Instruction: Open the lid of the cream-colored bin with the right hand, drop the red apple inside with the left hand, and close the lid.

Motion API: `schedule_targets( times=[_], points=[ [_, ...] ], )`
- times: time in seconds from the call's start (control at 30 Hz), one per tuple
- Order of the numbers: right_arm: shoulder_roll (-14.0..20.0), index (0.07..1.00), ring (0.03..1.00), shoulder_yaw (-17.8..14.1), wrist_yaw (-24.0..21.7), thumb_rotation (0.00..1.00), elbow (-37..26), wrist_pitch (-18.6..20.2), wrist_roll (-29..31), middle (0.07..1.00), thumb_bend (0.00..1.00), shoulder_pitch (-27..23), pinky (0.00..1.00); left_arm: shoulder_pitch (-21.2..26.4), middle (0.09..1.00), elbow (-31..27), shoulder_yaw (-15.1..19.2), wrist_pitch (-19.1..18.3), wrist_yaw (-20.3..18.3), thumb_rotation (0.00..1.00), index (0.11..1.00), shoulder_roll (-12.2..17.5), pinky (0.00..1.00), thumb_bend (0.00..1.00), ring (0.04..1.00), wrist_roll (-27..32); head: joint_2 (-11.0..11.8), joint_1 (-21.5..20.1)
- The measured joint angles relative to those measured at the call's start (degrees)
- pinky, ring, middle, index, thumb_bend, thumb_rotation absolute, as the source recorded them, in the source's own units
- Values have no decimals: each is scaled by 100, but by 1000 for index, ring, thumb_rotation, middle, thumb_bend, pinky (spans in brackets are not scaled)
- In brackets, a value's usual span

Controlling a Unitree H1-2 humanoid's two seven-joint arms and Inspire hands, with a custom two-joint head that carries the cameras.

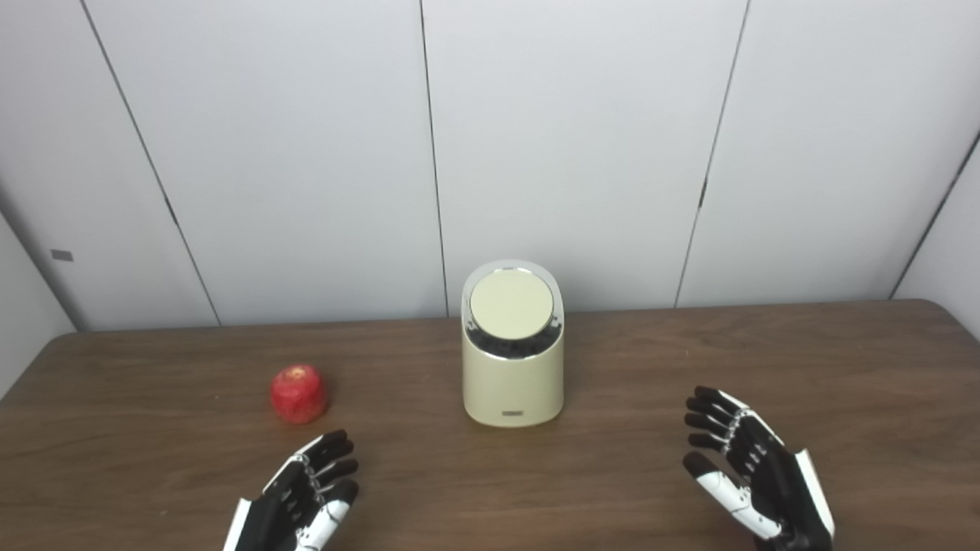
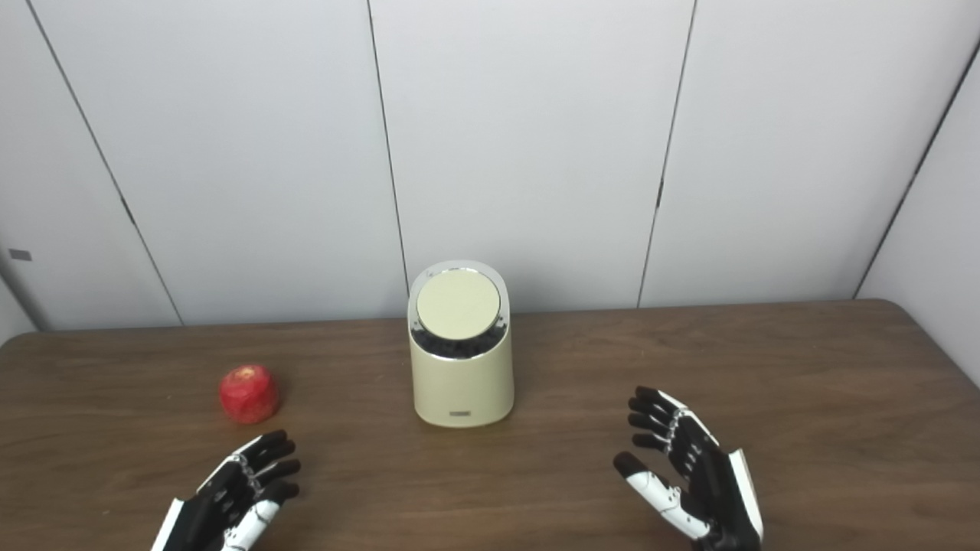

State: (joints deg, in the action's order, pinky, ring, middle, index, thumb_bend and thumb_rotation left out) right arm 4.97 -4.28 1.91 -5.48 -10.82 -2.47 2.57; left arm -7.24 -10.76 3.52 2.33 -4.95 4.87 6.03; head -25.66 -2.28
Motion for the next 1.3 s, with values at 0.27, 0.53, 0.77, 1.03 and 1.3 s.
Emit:
schedule_targets(
  times=[0.27, 0.53, 0.77, 1.03, 1.3],
  points=[
    [11, 771, 738, -8, 6, 511, 36, -4, -2, 759, 652, -31, 674, 0, 824, 1, 3, -11, -2, 382, 822, -29, 701, 630, 784, 21, 18, -9],
    [16, 770, 737, -8, 10, 511, 53, -8, -20, 758, 634, -48, 665, 0, 825, 4, 3, -10, -3, 378, 820, -27, 700, 629, 788, 17, 9, -53],
    [15, 792, 748, -18, 15, 531, 49, -6, -35, 776, 649, -47, 686, 1, 822, 5, 1, -10, -1, 362, 822, -34, 707, 622, 788, 17, 0, -71],
    [223, 902, 903, 57, -142, 723, -533, 533, -190, 920, 816, 174, 844, 0, 823, 3, -17, -10, 11, 388, 820, -46, 691, 621, 783, -27, -44, -9],
    [148, 905, 876, 126, -94, 758, -1540, 1467, -788, 895, 878, -647, 767, -1, 833, -1, -31, -12, 9, 373, 828, -59, 719, 627, 799, -46, -26, -35]
  ],
)
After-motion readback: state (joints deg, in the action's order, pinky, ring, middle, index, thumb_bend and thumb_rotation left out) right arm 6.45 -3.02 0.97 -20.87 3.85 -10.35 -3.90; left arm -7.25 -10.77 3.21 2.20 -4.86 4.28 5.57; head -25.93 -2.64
